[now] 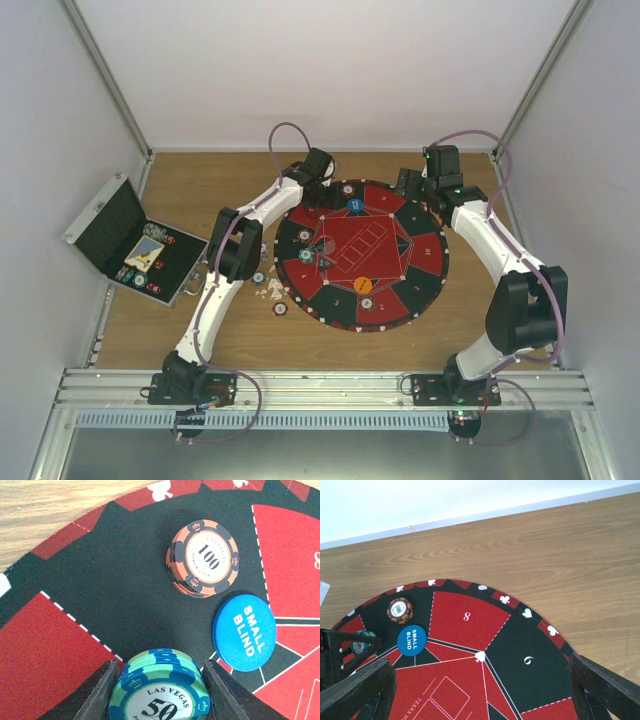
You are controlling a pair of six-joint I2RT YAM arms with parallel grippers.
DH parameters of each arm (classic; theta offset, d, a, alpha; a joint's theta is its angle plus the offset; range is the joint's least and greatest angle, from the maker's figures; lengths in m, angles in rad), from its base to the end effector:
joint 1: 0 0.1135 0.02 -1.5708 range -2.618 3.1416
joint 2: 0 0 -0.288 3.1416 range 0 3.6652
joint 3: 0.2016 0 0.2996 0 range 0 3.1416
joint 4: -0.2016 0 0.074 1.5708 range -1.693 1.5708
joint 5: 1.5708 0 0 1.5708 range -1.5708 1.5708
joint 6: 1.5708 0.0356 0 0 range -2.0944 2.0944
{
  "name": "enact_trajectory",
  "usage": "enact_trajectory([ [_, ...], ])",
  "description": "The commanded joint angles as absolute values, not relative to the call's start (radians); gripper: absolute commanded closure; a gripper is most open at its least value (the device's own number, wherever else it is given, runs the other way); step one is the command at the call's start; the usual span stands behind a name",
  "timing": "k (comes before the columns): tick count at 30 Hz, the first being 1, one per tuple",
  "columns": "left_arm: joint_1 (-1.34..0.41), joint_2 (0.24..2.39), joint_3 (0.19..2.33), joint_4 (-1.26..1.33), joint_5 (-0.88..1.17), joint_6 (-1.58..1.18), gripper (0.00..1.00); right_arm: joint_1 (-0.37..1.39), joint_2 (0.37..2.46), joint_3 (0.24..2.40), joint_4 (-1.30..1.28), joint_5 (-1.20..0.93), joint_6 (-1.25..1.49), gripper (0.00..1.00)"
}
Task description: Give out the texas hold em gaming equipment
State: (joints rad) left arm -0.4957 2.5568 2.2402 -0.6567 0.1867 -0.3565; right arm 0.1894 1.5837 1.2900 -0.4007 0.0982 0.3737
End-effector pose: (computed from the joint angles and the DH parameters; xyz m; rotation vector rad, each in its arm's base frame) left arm 0.5414 -0.3003 0.1480 0.2574 2.6063 -0.5564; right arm 0.3995 0.0730 0.3039 0.2607 2.2531 0.1882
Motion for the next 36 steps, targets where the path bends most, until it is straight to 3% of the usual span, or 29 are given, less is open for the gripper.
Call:
enact_trajectory([
  [1, -0.500, 2.603, 2.263, -0.600, 0.213, -0.379, 0.69, 0.180, 1.570, 1.275, -0.408, 0.100, 0.386, 0.06],
  [17, -0.502, 2.636, 2.270, -0.569, 0.220, -0.376, 0.68, 0.180, 1.564, 1.270, -0.408, 0.100, 0.387, 0.06],
  [22, -0.506, 2.635, 2.270, -0.581, 0.187, -0.363, 0.61, 0.180, 1.563, 1.269, -0.407, 0.100, 0.388, 0.06],
  [30, -0.518, 2.625, 2.271, -0.592, 0.160, -0.338, 0.42, 0.180, 1.564, 1.271, -0.408, 0.105, 0.388, 0.06],
  [36, -0.518, 2.614, 2.270, -0.609, 0.135, -0.333, 0.36, 0.181, 1.560, 1.270, -0.409, 0.106, 0.386, 0.06],
])
